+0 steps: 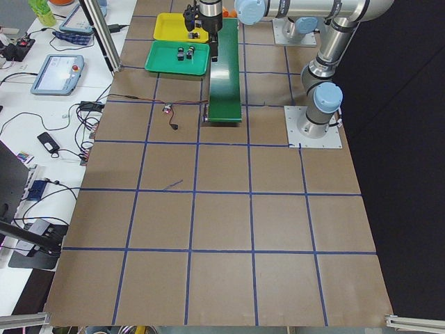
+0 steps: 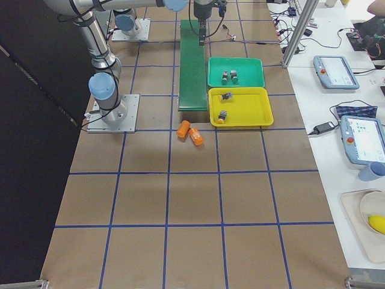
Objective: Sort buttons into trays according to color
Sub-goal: 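Raise the open right gripper up out of the yellow tray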
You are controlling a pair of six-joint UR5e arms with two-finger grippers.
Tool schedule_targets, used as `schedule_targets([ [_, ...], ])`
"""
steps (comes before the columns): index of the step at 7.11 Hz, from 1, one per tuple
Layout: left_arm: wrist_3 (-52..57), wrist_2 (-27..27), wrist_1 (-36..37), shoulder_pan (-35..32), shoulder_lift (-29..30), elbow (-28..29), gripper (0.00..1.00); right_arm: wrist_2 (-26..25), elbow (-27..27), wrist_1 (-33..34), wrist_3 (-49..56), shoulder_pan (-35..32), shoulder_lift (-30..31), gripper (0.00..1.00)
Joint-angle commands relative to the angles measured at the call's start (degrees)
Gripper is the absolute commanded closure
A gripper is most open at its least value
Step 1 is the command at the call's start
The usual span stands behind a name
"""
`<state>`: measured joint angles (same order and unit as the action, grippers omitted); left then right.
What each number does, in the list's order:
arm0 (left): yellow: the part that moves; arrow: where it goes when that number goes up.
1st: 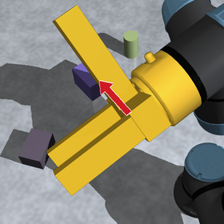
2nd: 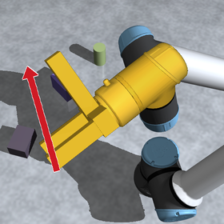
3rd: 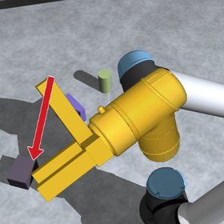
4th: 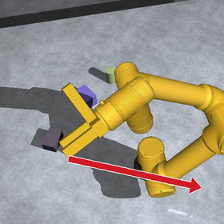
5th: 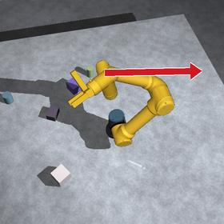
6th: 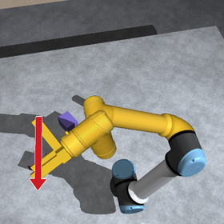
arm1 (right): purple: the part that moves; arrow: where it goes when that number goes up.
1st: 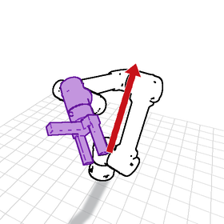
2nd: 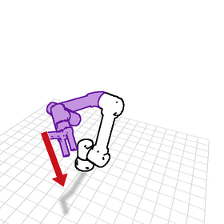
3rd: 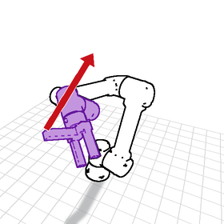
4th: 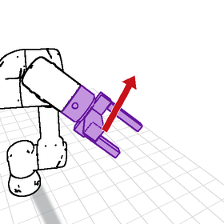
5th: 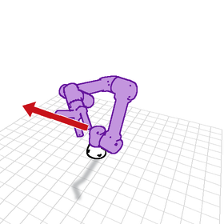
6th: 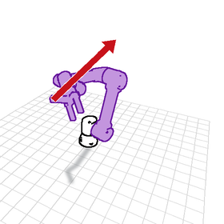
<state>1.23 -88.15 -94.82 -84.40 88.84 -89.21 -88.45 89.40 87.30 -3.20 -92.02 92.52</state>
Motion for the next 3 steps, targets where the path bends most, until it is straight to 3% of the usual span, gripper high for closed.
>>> schedule_targets([
  [1,0.0,0.0,0.51,0.02,0.1,0.0,0.0,0.04,0.07,-0.02,-0.14,0.0,0.11,0.0],
  [3,0.09,-0.09,0.77,0.02,-0.07,0.0,0.0,0.12,0.07,-0.02,-0.23,0.0,0.11,0.0],
])
